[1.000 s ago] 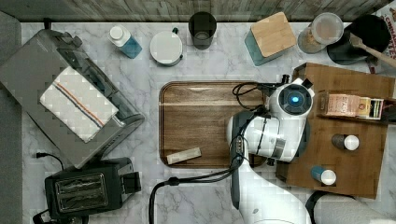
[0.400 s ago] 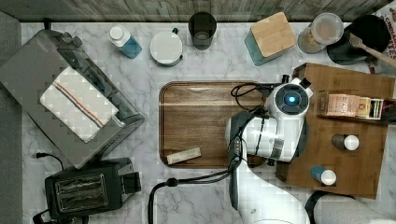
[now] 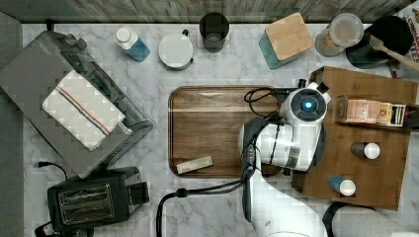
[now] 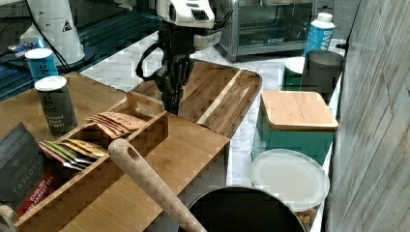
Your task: Close the drawer.
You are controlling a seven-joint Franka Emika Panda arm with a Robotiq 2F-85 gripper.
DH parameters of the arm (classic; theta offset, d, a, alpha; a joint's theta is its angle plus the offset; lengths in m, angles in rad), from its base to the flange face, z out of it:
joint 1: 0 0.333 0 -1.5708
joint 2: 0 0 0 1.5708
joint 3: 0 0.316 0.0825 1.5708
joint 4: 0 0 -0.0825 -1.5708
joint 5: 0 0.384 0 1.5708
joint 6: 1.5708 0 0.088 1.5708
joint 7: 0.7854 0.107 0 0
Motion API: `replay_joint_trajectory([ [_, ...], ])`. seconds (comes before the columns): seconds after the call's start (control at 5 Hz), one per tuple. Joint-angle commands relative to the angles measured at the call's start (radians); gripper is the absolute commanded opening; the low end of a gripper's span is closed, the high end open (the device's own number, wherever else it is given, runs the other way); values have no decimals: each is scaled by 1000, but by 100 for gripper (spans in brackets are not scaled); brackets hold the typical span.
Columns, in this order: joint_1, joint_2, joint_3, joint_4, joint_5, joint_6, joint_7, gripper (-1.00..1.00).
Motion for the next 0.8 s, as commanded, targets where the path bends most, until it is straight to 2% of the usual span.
replay_joint_trajectory([
  [0.2, -147, -57, -177, 118, -51, 43, -10, -100],
  [0.8, -140, -57, -185, 118, -48, 44, -12, -100],
])
